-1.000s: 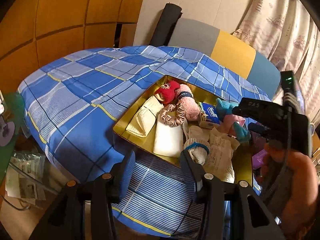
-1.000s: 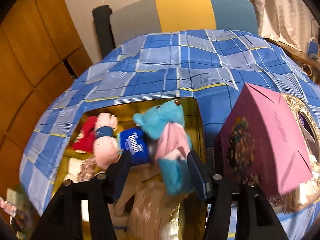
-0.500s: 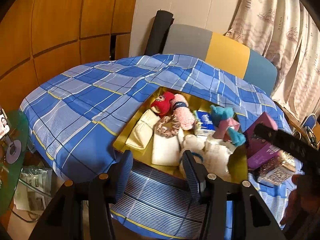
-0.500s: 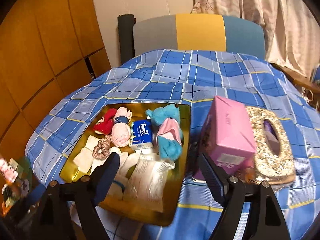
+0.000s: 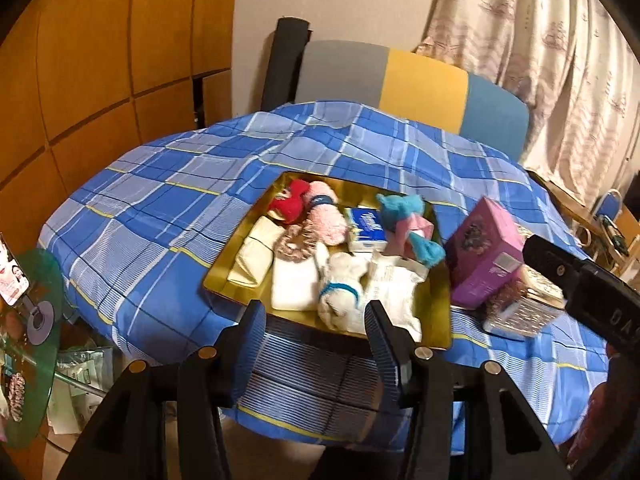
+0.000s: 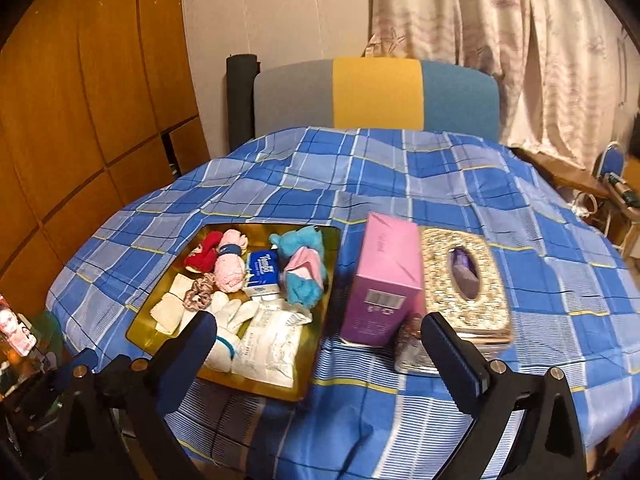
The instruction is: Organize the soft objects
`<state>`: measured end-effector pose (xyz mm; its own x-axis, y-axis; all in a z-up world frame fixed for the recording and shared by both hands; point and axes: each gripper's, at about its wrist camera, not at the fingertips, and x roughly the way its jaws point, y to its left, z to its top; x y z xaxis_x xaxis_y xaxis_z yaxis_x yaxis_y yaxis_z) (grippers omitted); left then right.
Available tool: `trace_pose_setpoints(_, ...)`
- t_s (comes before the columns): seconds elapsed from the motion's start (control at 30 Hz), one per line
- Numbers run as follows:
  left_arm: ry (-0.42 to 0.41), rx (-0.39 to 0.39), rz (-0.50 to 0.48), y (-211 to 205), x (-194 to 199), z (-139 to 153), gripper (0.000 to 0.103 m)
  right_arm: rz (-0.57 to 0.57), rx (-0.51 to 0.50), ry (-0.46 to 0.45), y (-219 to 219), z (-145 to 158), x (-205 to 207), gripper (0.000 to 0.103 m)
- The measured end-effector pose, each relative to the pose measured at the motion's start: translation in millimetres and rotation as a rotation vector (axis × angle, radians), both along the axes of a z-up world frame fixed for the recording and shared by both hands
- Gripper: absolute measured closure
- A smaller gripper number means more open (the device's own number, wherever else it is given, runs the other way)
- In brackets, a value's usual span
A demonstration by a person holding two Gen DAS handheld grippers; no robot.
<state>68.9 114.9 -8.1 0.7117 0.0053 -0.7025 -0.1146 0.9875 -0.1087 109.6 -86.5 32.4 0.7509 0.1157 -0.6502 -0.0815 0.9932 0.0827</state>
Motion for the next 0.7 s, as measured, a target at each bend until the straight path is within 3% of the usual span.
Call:
trace_pose_setpoints(0.27,-0.046,0.038,0.010,-11.1,-21.1,14.8,0.051,-0.054,-0.036,-0.061,-9.6,5.3,-32.9,0.000)
trace_pose_setpoints(0.5,-0.051,0.024,-0.012,-16.3,-27.4,20.4,0.051,-0.073,-0.075,-0.001,-12.5,-9.8,-39.2,0.000)
trace_pose_setpoints(0.7,-0.050,0.031,-0.031,-20.5,-29.2,22.2,0.051,-0.081,-0.038,0.003,-17.8,-8.9,-46.6,0.000)
